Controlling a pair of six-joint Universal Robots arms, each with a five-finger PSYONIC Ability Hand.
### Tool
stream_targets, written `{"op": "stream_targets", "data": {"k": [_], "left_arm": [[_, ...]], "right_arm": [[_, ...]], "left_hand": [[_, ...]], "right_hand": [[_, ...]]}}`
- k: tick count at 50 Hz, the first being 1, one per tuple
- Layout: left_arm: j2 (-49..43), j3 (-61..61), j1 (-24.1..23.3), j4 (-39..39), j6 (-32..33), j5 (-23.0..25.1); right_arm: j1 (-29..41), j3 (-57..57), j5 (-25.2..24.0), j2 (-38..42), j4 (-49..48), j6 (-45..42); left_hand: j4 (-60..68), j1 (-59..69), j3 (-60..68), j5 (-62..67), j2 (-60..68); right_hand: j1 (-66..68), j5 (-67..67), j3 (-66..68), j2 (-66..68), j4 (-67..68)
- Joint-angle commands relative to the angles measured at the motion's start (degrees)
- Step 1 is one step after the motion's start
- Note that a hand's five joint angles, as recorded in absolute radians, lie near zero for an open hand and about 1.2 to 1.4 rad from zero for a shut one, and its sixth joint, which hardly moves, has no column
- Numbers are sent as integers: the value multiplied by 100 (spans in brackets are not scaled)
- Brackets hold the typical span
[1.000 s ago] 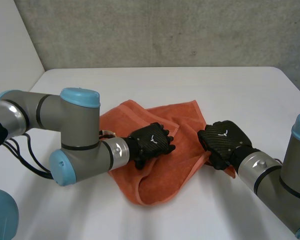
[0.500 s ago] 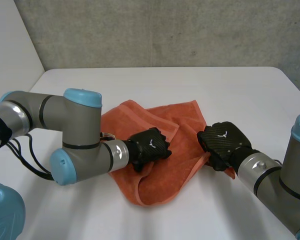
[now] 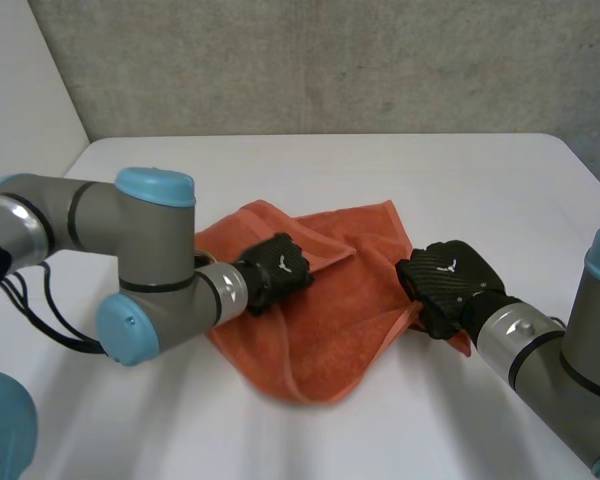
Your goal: Fold the laundry
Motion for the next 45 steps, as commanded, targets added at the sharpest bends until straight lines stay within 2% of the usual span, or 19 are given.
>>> {"op": "stream_targets", "data": {"k": [1, 3, 4, 8, 11, 16, 20, 25, 27, 29, 31, 33, 34, 36, 37, 42, 45], "left_arm": [[792, -497, 358, 572, 30, -1011], [1065, -734, 446, 791, -5, -1318], [1336, -1014, 524, 1001, -58, -1650], [2056, -1935, 709, 1162, -163, -2284], [2410, -2605, 763, 1144, -269, -2506], [3182, -4080, 771, 1153, -541, -2576], [3482, -4748, 745, 1153, -777, -2551], [3509, -4945, 683, 1215, -1148, -2524], [3509, -4858, 631, 1267, -1638, -2489], [3509, -4770, 622, 1328, -1849, -2480], [3501, -4664, 622, 1425, -2027, -2462], [3492, -4541, 657, 1688, -2237, -2410], [3492, -4541, 657, 1689, -2238, -2410], [3492, -4523, 692, 1943, -2282, -2331], [3492, -4549, 710, 2005, -2282, -2270], [3501, -4638, 754, 2014, -2299, -2102], [3544, -4874, 876, 1997, -2299, -1787]], "right_arm": [[-296, -93, 122, -108, 43, 34], [-366, -102, 104, -143, 61, 51], [-384, -119, 96, -144, 70, 60], [-384, -128, 87, -187, 70, 86], [-384, -137, 69, -266, 79, 78], [-367, -155, 69, -293, 122, 69], [-349, -155, 69, -267, 158, 60], [-349, -146, 69, -240, 158, 60], [-349, -146, 69, -223, 158, 51], [-349, -146, 69, -214, 158, 51], [-349, -137, 69, -196, 158, 43], [-358, -137, 78, -196, 158, 60], [-358, -137, 78, -196, 158, 60], [-384, -137, 95, -188, 149, 86], [-384, -137, 96, -188, 149, 86], [-428, -146, 104, -188, 114, 201], [-437, -207, 104, -100, 79, 516]], "left_hand": [[1182, 1550, 1203, 1417, 1165], [1182, 1550, 1203, 1417, 1165], [1182, 1550, 1203, 1417, 1165], [1182, 1550, 1203, 1417, 1165], [1182, 1550, 1203, 1417, 1165], [1182, 1550, 1203, 1417, 1165], [1182, 1550, 1203, 1417, 1165], [1182, 1550, 1203, 1417, 1165], [1182, 1550, 1203, 1417, 1165], [1182, 1550, 1203, 1417, 1165], [730, 1098, 751, 965, 713], [-1563, -1195, -1541, -1328, -1580], [-1574, -1206, -1553, -1339, -1591], [-3733, -3365, -3711, -3498, -3750], [-4361, -3992, -4339, -4125, -4377], [-4871, -4503, -4850, -4636, -4888], [-4939, -4571, -4917, -4704, -4956]], "right_hand": [[2384, 1307, 1211, 1250, 1164], [2384, 1307, 1211, 1250, 1164], [2384, 1307, 1211, 1250, 1164], [2384, 1307, 1211, 1250, 1164], [2384, 1307, 1211, 1250, 1164], [2384, 1307, 1211, 1250, 1164], [2384, 1307, 1211, 1250, 1164], [2384, 1307, 1211, 1250, 1164], [2384, 1307, 1211, 1250, 1164], [2384, 1307, 1211, 1250, 1164], [2384, 1307, 1211, 1250, 1164], [2384, 1307, 1211, 1250, 1164], [2384, 1307, 1211, 1250, 1164], [2384, 1307, 1211, 1250, 1164], [2384, 1307, 1211, 1250, 1164], [2384, 1307, 1211, 1250, 1164], [2384, 1307, 1211, 1250, 1164]]}}
